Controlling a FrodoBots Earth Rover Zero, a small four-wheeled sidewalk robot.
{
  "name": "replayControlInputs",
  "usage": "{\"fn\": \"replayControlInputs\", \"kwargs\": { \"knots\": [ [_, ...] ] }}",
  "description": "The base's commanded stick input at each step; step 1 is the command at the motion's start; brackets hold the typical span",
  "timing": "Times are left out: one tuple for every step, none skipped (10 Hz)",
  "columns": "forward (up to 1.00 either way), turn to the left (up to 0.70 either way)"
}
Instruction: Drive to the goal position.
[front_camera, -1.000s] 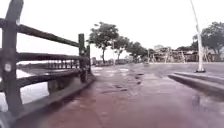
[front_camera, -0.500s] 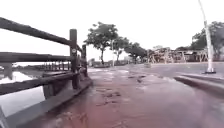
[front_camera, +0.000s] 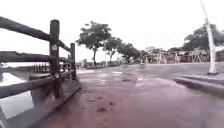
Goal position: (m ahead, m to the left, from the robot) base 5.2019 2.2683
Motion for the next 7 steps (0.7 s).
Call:
{"fn": "replayControlInputs", "kwargs": {
  "knots": [
    [1.0,-0.01],
    [1.0,-0.01],
    [1.0,-0.01],
    [1.0,-0.01],
    [1.0,-0.01],
    [1.0,0.29],
    [1.0,0.37]
  ]
}}
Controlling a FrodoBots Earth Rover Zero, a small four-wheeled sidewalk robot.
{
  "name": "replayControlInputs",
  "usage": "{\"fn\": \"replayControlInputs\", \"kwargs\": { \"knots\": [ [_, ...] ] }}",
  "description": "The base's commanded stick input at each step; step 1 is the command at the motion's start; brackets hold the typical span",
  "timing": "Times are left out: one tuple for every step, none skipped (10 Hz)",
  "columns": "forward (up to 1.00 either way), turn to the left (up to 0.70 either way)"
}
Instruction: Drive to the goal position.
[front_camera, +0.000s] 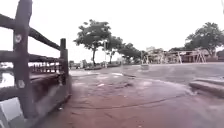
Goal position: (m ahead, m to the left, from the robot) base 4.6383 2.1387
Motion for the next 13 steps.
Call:
{"fn": "replayControlInputs", "kwargs": {
  "knots": [
    [1.0,0.39],
    [1.0,0.39],
    [1.0,0.39],
    [1.0,0.35],
    [1.0,0.21],
    [1.0,0.06],
    [1.0,-0.01],
    [1.0,-0.01],
    [1.0,-0.01],
    [0.83,-0.01],
    [0.33,0.0],
    [0.0,0.0],
    [0.0,0.0]
  ]
}}
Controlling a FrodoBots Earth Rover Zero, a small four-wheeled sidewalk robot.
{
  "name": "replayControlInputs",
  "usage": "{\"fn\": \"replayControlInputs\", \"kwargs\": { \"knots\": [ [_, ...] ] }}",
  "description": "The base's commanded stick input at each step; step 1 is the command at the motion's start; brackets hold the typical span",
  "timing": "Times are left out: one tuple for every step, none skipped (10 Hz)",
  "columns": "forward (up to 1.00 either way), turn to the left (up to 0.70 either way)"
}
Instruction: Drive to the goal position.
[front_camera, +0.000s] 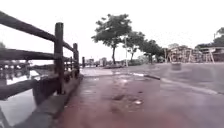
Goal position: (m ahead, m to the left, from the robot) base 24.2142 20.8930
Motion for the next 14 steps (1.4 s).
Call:
{"fn": "replayControlInputs", "kwargs": {
  "knots": [
    [0.0,0.0],
    [0.0,0.0],
    [0.0,0.0],
    [0.0,0.0],
    [0.0,0.0],
    [0.54,-0.01],
    [1.0,-0.01],
    [1.0,-0.01],
    [1.0,-0.01],
    [1.0,-0.01],
    [1.0,-0.01],
    [1.0,-0.01],
    [1.0,-0.01],
    [1.0,0.35]
  ]
}}
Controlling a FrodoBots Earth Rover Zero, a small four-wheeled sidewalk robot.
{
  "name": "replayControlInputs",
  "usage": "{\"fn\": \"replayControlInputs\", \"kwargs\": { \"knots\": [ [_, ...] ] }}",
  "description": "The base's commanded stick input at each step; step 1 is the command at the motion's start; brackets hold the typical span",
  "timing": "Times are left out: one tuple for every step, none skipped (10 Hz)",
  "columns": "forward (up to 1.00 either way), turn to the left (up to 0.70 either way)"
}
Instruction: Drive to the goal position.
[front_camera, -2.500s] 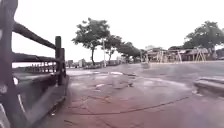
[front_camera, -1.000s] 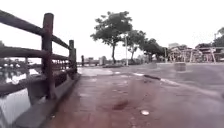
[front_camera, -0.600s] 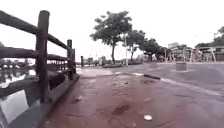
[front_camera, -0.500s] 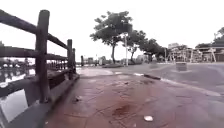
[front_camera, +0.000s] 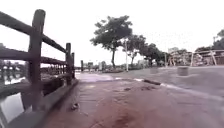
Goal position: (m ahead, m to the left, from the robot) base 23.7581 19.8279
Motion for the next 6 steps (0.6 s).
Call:
{"fn": "replayControlInputs", "kwargs": {
  "knots": [
    [1.0,0.09],
    [1.0,-0.01],
    [1.0,-0.01],
    [1.0,-0.01],
    [1.0,-0.01],
    [1.0,-0.01]
  ]
}}
